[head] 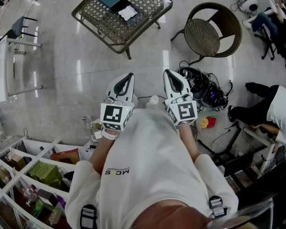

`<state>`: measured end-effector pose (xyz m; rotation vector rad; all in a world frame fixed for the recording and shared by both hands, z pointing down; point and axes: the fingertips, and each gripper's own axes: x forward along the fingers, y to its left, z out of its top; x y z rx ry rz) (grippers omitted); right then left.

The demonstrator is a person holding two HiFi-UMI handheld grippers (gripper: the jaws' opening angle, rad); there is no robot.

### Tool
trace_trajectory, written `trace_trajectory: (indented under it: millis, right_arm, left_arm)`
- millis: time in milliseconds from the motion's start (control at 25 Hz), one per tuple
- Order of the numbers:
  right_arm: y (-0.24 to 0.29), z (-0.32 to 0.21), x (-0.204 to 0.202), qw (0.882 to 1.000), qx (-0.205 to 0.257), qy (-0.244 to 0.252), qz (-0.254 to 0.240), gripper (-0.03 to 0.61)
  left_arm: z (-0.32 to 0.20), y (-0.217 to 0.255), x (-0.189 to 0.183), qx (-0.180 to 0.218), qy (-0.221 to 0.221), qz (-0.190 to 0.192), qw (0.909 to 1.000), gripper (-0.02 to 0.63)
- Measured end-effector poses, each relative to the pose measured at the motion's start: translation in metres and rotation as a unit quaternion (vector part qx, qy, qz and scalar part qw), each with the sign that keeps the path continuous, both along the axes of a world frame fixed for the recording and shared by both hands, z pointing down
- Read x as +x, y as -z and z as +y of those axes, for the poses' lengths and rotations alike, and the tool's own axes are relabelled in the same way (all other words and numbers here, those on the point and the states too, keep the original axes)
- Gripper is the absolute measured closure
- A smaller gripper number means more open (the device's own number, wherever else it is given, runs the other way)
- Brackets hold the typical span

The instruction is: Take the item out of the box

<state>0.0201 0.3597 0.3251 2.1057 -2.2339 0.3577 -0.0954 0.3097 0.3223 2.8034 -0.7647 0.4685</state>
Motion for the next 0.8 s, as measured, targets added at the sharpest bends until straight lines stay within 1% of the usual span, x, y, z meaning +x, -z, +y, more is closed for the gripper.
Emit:
trace_trajectory:
  millis: [80,120,280,440,520,680,800]
  right_arm:
    - [0.004,-0.010,-0.007,1.000,0.007,-0.001,-0.015,0.565]
    - [0.006,-0.015,-0.011,1.000,0.010,0.001,-0.015,0.565]
    - [0.011,-0.033,-0.030,1.000,0.012,0.021,0.020,0.565]
    - [0.011,-0.046,-0.041,0.999,0.008,0.019,0.027,0.565]
    - [0.010,-0.056,-0.046,0.999,0.007,0.018,0.028,0.563]
    - [0.002,-0.082,-0.057,1.000,-0.009,0.013,0.021,0.563]
    - [-0.001,-0.104,-0.065,1.000,-0.013,0.004,0.023,0.563]
  left_arm:
    - [-0.008,0.005,-0.008,0.006,0.002,0.003,1.0000,0.586]
    - [-0.012,0.006,-0.011,0.006,0.003,0.007,1.0000,0.587]
    - [-0.025,-0.002,-0.021,-0.024,0.007,0.031,0.9992,0.588]
    - [-0.040,-0.002,-0.028,-0.014,-0.001,0.028,0.9995,0.588]
    - [-0.052,-0.003,-0.035,-0.020,0.002,0.035,0.9992,0.588]
    - [-0.082,-0.003,-0.060,-0.027,0.011,0.043,0.9986,0.588]
    - [-0.103,-0.006,-0.081,-0.028,0.007,0.040,0.9988,0.588]
